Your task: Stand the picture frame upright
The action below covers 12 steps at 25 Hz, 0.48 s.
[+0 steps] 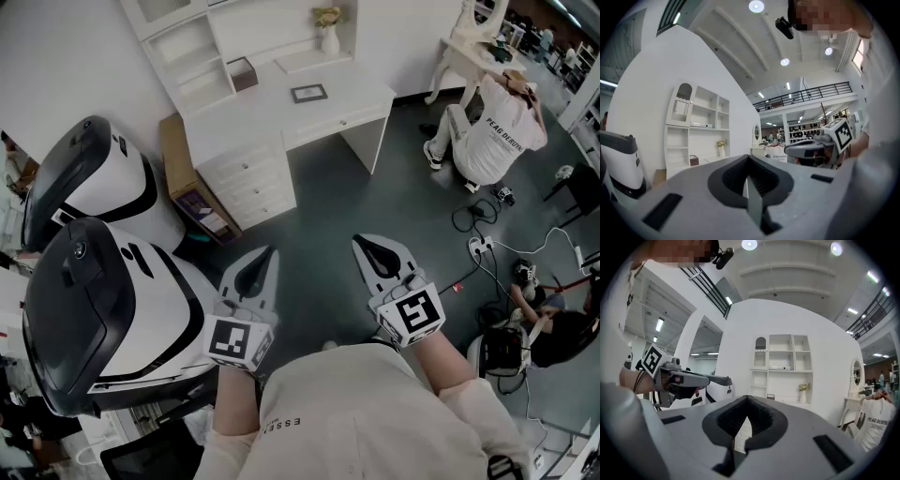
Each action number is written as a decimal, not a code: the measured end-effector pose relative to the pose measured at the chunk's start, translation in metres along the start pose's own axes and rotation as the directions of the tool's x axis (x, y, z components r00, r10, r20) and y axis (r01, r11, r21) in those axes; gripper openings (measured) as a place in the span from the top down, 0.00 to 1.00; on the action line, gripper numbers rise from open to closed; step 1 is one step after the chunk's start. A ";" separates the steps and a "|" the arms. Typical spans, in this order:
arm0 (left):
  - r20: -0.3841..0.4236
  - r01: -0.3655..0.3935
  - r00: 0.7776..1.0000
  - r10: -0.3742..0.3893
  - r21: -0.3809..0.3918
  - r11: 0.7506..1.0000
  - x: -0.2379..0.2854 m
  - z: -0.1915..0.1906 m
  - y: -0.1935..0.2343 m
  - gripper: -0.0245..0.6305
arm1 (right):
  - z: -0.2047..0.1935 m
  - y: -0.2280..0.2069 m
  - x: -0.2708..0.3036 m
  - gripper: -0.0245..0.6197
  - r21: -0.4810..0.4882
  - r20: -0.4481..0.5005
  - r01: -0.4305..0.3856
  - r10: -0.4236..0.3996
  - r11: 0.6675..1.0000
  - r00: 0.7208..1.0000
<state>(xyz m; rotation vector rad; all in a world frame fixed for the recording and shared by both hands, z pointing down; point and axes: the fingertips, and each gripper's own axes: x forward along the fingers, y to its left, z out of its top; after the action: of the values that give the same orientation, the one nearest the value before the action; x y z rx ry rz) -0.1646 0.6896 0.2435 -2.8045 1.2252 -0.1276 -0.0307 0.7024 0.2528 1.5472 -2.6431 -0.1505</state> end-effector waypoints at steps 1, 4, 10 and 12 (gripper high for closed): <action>0.001 -0.002 1.000 0.002 -0.003 1.000 0.000 0.000 0.000 0.96 | 0.000 0.000 0.000 0.95 0.001 0.000 0.003 -0.003 1.000 1.000; 0.003 -0.001 1.000 0.001 -0.010 1.000 0.000 -0.001 0.001 0.96 | 0.001 -0.002 0.000 0.95 0.001 0.002 0.012 -0.012 1.000 1.000; 0.007 -0.010 1.000 0.010 -0.017 1.000 0.000 -0.001 0.007 0.96 | 0.002 -0.006 0.004 0.95 0.023 0.007 0.025 -0.026 0.999 1.000; 0.012 -0.013 1.000 0.013 -0.023 1.000 0.001 0.000 0.010 0.96 | 0.003 -0.008 0.005 0.95 0.039 0.016 0.031 -0.032 0.999 0.999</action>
<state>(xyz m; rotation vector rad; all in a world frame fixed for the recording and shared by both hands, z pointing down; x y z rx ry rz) -0.1712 0.6820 0.2426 -2.8115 1.2505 -0.0970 -0.0267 0.6944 0.2489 1.6069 -2.6499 -0.1155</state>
